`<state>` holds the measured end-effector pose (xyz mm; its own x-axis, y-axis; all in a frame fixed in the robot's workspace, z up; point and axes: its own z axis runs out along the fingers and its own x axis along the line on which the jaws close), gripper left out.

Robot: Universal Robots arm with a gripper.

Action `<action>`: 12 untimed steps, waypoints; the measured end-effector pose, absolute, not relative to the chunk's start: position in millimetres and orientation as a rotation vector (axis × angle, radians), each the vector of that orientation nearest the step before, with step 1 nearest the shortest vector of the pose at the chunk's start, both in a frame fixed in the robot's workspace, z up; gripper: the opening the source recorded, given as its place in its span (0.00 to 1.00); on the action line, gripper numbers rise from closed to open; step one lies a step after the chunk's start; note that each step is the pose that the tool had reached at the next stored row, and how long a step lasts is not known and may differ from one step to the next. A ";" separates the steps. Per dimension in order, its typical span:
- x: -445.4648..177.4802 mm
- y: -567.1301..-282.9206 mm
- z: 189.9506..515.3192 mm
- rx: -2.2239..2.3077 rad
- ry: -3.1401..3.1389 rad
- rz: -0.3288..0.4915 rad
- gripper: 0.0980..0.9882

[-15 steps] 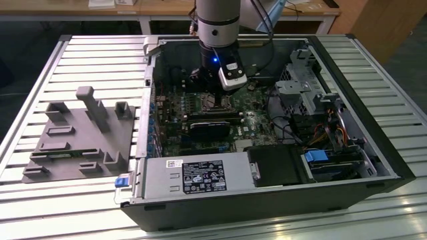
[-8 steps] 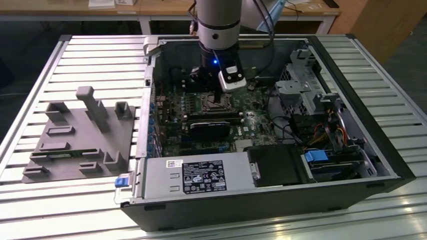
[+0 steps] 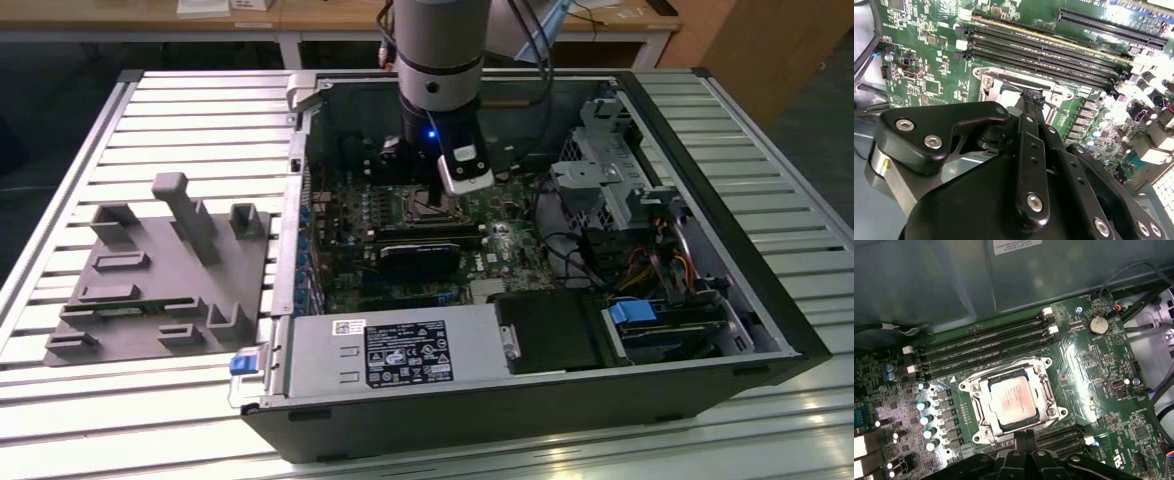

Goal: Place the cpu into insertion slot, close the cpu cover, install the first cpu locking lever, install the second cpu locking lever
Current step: 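Install the second cpu locking lever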

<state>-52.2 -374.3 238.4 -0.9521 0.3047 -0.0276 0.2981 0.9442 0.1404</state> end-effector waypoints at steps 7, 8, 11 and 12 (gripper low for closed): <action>-52.5 -384.6 236.9 0.475 3.050 0.277 0.01; -52.8 -386.3 236.4 0.474 3.051 0.284 0.01; -54.3 -390.8 234.8 0.473 3.050 0.301 0.01; -54.9 -391.9 234.2 0.472 3.050 0.309 0.01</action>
<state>-54.9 -391.9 234.2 -0.9528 0.3034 -0.0089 0.2955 0.9338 0.2017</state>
